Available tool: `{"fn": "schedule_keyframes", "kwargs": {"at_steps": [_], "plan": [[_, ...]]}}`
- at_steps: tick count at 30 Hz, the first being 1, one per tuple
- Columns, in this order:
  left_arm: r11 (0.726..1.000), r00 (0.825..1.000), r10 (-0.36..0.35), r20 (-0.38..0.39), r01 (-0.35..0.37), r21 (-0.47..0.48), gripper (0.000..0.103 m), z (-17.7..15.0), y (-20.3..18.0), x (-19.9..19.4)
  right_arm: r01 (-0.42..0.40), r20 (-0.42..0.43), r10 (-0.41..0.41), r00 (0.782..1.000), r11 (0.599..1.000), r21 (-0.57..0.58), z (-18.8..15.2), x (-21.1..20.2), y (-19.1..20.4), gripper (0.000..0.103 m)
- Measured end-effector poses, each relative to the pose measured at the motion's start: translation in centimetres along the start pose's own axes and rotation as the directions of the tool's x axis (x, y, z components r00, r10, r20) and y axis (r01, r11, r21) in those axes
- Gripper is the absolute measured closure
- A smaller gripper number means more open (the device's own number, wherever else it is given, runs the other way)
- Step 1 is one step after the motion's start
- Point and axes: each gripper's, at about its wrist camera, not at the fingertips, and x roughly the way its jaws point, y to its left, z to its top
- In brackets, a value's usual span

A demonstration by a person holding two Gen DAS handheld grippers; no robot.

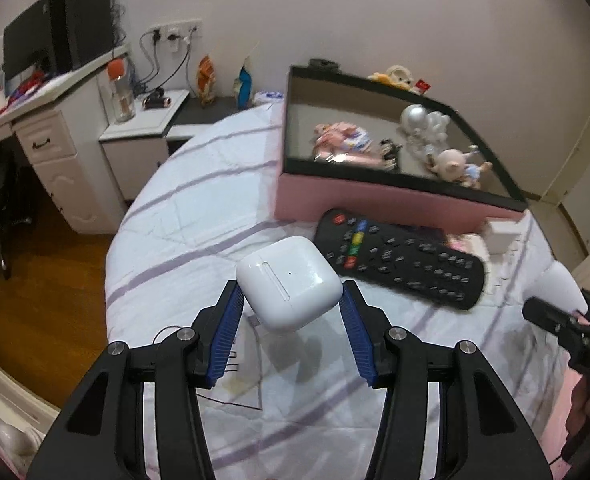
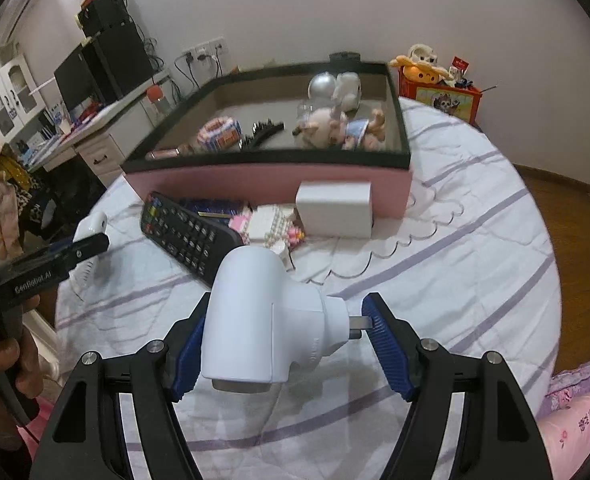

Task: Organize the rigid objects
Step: 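Carry the earbuds case and plug adapter into the box and release both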

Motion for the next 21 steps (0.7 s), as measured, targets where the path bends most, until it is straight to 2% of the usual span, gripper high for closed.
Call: {"fn": "schedule_keyframes", "kwargs": {"at_steps": [5,10,15,21], "plan": [[0.999,0.999,-0.022,0.048,0.02,0.038,0.052,2.2,-1.3,-1.9,-0.016,0.051,0.016,0.999,1.0,-0.007,1.9,-1.7,-0.1,0.029],[0.996,0.994,-0.051,0.092,0.044,0.078,0.052,5.8,-2.8,-2.4,0.003,0.102,0.001,0.995,0.999,-0.039,5.3,-2.2,-0.4,0.029],[0.992,0.991,-0.066,0.116,0.052,0.117,0.052,10.6,-4.2,-1.1,0.018,0.125,-0.009,0.992,0.998,-0.068,9.4,-1.1,-0.2,0.029],[0.987,0.991,-0.086,0.101,0.071,0.143,0.052,16.1,-5.3,2.5,0.012,0.111,0.001,0.994,0.993,-0.114,13.3,2.1,1.1,0.029]]}}
